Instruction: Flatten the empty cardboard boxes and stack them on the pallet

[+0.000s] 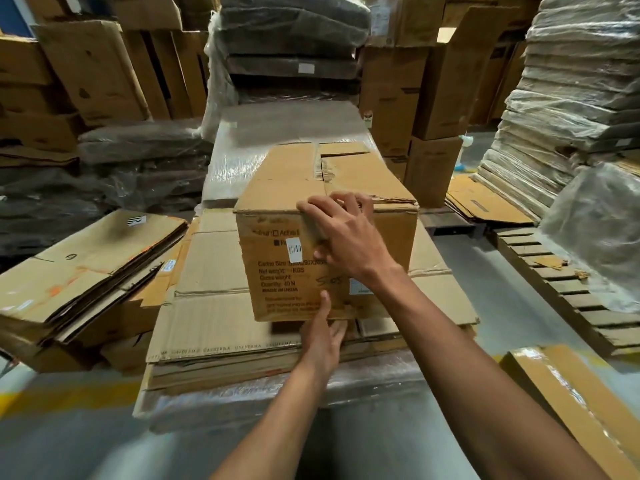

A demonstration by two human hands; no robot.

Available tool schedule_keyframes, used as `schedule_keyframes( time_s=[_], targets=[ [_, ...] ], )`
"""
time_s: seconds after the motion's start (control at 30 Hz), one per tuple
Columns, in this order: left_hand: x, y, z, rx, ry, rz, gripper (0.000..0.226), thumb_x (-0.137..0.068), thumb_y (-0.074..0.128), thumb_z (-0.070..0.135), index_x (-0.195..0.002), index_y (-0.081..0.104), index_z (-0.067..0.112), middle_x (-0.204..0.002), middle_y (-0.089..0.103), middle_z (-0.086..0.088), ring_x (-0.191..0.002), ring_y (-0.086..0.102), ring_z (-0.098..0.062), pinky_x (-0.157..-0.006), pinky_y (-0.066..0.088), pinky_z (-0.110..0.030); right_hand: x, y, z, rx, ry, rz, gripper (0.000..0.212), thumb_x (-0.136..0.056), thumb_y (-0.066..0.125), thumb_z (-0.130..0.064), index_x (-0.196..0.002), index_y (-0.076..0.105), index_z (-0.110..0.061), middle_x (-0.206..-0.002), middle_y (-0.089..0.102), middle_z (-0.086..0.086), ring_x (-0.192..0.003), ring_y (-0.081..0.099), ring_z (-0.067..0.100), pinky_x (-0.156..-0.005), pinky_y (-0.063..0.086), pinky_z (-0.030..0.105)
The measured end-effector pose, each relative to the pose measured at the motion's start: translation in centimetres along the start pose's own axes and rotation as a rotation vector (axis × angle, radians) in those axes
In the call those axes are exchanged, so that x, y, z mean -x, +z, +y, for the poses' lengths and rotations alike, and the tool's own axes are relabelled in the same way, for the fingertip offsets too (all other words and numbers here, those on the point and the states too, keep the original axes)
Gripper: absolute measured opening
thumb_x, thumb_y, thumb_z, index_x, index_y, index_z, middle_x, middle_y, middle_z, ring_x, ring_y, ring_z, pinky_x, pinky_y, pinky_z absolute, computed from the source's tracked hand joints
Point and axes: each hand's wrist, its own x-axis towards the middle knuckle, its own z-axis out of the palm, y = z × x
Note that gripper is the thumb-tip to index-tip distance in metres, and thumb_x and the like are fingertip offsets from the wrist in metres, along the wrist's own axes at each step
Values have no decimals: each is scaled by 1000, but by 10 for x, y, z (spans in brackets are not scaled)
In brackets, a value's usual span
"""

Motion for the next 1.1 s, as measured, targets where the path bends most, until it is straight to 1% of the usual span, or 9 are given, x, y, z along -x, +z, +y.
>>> schedule_keyframes(
  time_s=[0.17, 0.23, 0.3, 0.37, 0.5, 0.67, 0.8, 0.93, 1.1],
  targets=[
    [-11, -33, 1, -402, -77, 67, 66, -76, 69, 73, -115, 61, 21, -107, 73, -14, -90, 73, -27, -85, 59, -38, 38, 22, 4, 18, -21, -52, 79, -66, 89, -27, -138, 57, -21, -138, 60, 5, -124, 50, 34, -104, 26, 49],
    [-2, -36, 13, -577, 37, 170, 51, -82, 70, 63, -102, 69, 16, -91, 75, -4, -82, 71, -20, -83, 57, -30, 58, 34, 7, 25, -21, -83, 77, -67, 89, -28, -137, 56, -20, -137, 59, 5, -123, 50, 33, -103, 28, 49],
    [11, -29, 31, -783, 338, 251, 19, -95, 68, 35, -96, 74, 16, -82, 72, 5, -83, 68, -11, -71, 49, -11, 75, 45, 11, 19, 1, -90, 74, -71, 86, -27, -138, 56, -18, -138, 58, 7, -124, 48, 33, -103, 31, 50],
    [29, -14, 55, -926, 756, 226, 12, -97, 67, 21, -86, 73, 19, -74, 68, 13, -74, 65, -2, -60, 41, -8, 83, 51, 15, 17, 13, -77, 70, -76, 81, -27, -140, 55, -16, -141, 56, 9, -128, 46, 34, -105, 32, 50],
    [22, 14, 95, -1116, 1239, 6, 6, -96, 68, 17, -96, 73, 14, -85, 72, 8, -77, 66, 0, -72, 49, -11, 82, 50, 13, -44, 45, -66, 62, -80, 73, -30, -138, 56, -16, -140, 57, 8, -131, 45, 32, -107, 32, 49],
    [-23, 51, 131, -1486, 1061, -114, 31, -97, 64, 17, -127, 65, 14, -126, 67, -5, -116, 60, -16, -102, 45, -26, 58, 35, 11, -197, 214, -32, 34, -97, 56, -39, -120, 67, -17, -126, 67, 1, -119, 49, 23, -96, 40, 50],
    [-43, 62, 140, -1600, 946, -166, 39, -100, 59, 21, -139, 58, 11, -138, 59, -8, -119, 58, -15, -100, 40, -22, 19, 26, 28, -146, 405, -295, 42, -101, 48, -43, -138, 58, -25, -150, 50, 2, -134, 39, 28, -106, 32, 53],
    [-58, 69, 139, -1697, 871, -173, 45, -102, 53, 26, -145, 51, 10, -147, 53, -10, -134, 50, -24, -116, 37, -37, -2, 30, 42, -51, 399, -504, 51, -101, 37, -50, -147, 47, -32, -152, 46, 6, -136, 37, 34, -107, 30, 59],
    [-70, 62, 136, -1893, 853, -175, 48, -106, 38, 42, -150, 45, 22, -154, 45, -4, -142, 37, -24, -120, 29, -44, -18, 28, 38, 88, 338, -543, 47, -94, 44, -46, -138, 53, -33, -132, 57, 8, -121, 48, 34, -94, 42, 54]
  ],
)
